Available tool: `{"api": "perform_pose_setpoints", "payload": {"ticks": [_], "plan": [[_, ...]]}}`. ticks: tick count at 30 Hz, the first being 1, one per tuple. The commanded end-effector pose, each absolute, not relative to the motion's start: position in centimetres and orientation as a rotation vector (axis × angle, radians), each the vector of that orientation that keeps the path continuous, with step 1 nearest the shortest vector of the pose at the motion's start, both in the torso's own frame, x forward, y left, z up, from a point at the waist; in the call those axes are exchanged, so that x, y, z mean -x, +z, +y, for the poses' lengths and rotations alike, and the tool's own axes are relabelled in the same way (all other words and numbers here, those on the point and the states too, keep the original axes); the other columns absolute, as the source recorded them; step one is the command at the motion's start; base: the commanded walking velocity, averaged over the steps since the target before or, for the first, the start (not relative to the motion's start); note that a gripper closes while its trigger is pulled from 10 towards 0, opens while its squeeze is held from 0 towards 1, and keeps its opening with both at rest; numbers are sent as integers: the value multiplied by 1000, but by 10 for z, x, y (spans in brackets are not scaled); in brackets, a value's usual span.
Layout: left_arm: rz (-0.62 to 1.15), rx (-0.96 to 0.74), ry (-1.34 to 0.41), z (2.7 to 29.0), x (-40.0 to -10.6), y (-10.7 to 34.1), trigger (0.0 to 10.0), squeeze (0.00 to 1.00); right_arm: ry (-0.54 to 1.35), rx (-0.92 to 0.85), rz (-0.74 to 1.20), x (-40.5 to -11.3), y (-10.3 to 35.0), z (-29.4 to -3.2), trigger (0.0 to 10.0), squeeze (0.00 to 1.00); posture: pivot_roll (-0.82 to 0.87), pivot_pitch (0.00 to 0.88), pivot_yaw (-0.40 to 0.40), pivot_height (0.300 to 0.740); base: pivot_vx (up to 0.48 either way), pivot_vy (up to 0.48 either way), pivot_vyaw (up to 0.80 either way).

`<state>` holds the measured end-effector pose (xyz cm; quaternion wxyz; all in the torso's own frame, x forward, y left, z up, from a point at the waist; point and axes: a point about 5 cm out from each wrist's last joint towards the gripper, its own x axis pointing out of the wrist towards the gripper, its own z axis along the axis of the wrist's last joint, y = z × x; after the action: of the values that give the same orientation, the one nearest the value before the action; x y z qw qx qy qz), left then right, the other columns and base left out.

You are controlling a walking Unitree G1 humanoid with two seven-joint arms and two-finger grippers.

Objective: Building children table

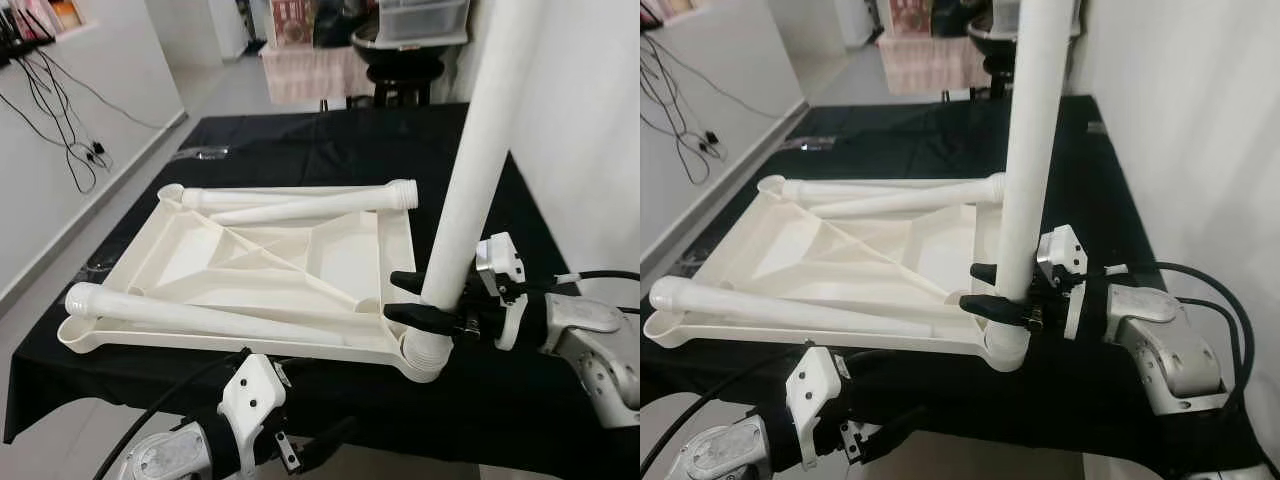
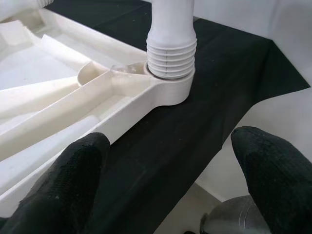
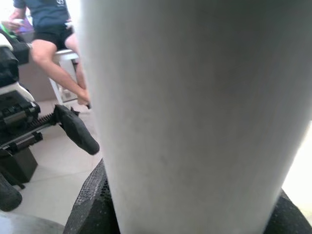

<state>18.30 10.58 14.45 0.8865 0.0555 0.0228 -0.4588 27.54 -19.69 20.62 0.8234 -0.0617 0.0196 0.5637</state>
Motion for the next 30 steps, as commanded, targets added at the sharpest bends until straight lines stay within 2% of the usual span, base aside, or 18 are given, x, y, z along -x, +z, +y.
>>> {"api": "perform_pose_setpoints", "payload": {"ticks": [1, 17, 30], "plan": [[72, -126, -971, 107, -176, 143, 10000, 0, 1260, 139, 25, -267, 211, -195, 10000, 0, -12, 141, 83, 740, 0, 0, 0], [77, -119, -987, 108, -173, 147, 10000, 0, 1281, 110, 11, -263, 209, -192, 10000, 0, -6, 160, 98, 740, 0, 0, 0], [77, -137, -994, 108, -169, 151, 10000, 0, 1238, 121, -20, -274, 210, -189, 10000, 0, 13, 191, 104, 740, 0, 0, 0]]}}
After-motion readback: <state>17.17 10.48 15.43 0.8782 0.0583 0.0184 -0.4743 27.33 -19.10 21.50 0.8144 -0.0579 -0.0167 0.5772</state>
